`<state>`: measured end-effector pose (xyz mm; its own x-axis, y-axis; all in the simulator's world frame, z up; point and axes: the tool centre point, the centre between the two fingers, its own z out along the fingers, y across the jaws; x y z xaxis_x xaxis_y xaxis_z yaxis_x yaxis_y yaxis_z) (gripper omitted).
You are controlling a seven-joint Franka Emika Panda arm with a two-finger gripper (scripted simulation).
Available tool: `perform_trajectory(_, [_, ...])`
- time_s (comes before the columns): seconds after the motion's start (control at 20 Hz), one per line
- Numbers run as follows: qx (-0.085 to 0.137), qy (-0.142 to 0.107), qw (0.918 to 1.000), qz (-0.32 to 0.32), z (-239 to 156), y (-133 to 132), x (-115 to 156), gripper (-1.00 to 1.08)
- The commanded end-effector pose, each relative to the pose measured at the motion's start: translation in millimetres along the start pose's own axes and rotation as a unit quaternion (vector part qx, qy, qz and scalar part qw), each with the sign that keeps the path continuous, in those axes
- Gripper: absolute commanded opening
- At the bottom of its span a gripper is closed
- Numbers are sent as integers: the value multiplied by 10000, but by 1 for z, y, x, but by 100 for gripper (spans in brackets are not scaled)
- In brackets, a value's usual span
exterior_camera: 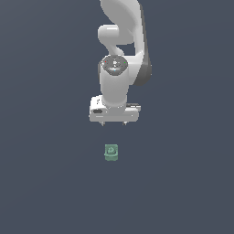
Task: Pick up the object and move it to a goal position.
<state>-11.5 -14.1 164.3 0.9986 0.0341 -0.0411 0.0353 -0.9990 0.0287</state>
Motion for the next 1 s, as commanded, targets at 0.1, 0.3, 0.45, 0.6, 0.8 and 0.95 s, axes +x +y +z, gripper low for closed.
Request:
perform_trajectory(0.1, [3, 9, 10000, -10, 0, 0, 1, 100])
perform_trajectory(0.3, [27, 76, 9999, -89, -4, -3, 4, 100])
perform_trajectory(0.45, [39, 115, 9998, -141, -7, -5, 5, 100])
perform_trajectory(0.6, [40, 119, 9998, -149, -8, -5, 4, 100])
perform_trajectory(0.8, [41, 116, 9998, -127, -5, -4, 8, 100])
perform_trajectory(0.95, [47, 124, 9999, -101, -1, -3, 14, 100])
